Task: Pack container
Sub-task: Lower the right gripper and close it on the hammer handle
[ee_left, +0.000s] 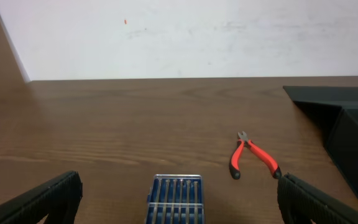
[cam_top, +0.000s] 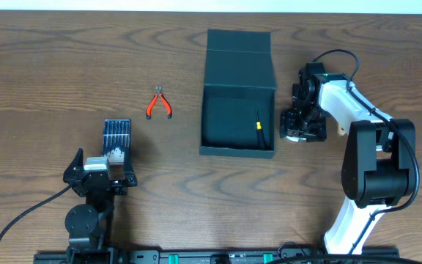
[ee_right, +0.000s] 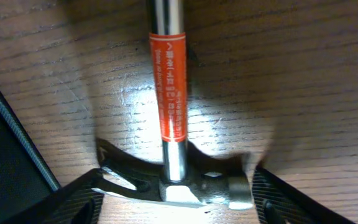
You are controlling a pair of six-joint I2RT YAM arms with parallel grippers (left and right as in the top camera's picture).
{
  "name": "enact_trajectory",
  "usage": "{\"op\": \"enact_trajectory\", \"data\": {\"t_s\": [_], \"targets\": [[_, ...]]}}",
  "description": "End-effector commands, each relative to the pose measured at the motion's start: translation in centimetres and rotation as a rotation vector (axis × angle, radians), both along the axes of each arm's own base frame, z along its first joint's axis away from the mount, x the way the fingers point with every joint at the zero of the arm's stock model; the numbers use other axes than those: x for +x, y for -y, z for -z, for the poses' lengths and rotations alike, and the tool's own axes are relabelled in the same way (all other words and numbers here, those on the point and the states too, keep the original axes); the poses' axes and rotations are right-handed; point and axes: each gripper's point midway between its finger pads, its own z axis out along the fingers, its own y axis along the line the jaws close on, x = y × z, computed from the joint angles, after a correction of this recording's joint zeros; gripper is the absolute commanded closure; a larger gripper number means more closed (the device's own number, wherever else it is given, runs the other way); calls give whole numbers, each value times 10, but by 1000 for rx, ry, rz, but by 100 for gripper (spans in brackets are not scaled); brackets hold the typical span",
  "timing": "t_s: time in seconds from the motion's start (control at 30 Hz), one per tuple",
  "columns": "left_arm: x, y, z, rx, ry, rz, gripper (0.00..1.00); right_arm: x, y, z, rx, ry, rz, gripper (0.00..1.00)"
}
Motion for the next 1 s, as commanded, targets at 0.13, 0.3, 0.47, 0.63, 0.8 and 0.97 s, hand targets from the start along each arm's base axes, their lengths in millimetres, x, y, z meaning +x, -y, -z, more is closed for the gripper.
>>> {"op": "enact_trajectory", "data": {"t_s": [0.13, 0.3, 0.47, 0.63, 0.8, 0.97], "targets": [[0, 1, 17, 9, -40, 5, 2, -4, 0, 2, 13, -8, 16, 32], [0, 1, 17, 9, -40, 5, 2, -4, 0, 2, 13, -8, 16, 42], [0, 1, 17, 9, -40, 5, 2, -4, 0, 2, 13, -8, 16, 51], [0, 1, 17, 9, -40, 5, 1, -4, 0, 2, 13, -7, 12, 59], [0, 1, 17, 9, -41, 5, 1, -4, 0, 2, 13, -6, 12, 62], [0, 1, 17, 9, -40, 5, 1, -3, 0, 2, 13, -5, 4, 67]]}}
